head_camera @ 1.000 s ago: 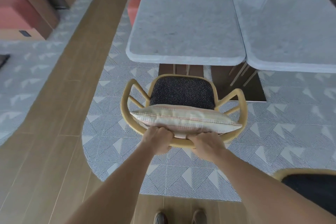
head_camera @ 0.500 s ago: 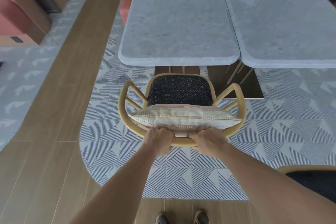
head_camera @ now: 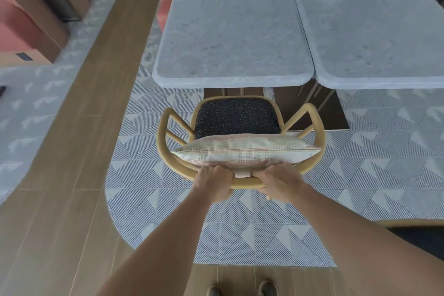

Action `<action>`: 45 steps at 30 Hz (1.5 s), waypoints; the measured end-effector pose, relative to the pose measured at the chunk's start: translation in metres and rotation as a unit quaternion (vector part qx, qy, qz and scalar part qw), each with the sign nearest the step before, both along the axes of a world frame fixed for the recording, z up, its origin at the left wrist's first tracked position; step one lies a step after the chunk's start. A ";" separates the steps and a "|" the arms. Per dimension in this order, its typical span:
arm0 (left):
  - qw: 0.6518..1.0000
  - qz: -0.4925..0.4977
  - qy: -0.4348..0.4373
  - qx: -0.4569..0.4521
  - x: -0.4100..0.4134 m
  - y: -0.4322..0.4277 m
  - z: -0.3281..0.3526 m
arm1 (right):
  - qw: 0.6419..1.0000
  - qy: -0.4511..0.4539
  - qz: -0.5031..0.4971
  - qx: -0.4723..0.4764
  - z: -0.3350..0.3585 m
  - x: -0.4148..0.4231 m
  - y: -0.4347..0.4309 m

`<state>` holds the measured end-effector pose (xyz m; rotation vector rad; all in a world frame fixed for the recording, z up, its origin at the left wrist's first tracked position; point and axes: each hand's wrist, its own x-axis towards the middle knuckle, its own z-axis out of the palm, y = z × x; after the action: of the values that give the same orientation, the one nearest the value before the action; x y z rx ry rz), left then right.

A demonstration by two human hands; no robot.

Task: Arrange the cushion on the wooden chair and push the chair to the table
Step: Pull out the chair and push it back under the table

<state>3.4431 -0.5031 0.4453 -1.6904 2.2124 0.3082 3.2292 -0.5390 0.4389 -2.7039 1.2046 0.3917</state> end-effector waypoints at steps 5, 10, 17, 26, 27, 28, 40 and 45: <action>1.000 0.015 0.019 0.015 0.008 0.034 0.002 | 1.000 0.004 0.012 -0.003 0.001 0.007 0.032; 0.999 0.025 0.021 0.028 0.012 0.070 -0.001 | 1.000 0.016 0.010 0.007 0.001 0.012 0.065; 0.999 0.022 0.011 0.034 0.015 0.092 -0.002 | 1.000 0.023 0.011 0.008 0.005 0.014 0.089; 0.999 0.013 -0.009 0.041 0.013 0.098 0.006 | 1.000 0.025 -0.006 0.014 0.014 0.019 0.097; 0.999 0.015 -0.009 0.044 0.013 0.101 0.006 | 0.999 0.028 -0.007 0.014 0.014 0.019 0.100; 0.999 0.016 -0.007 0.045 0.012 0.104 0.006 | 0.999 0.028 -0.006 0.014 0.013 0.019 0.103; 0.835 0.229 0.488 -0.106 0.028 0.122 0.066 | 0.875 -0.416 -0.196 0.151 0.072 0.001 0.110; 0.652 0.228 0.663 -0.288 -0.004 0.123 0.169 | 0.714 -0.660 -0.202 0.114 0.174 -0.026 0.100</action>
<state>3.4393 -0.3798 0.6148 -3.0100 2.8616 1.5488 3.2033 -0.4387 0.6128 -1.5846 0.9968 -1.1679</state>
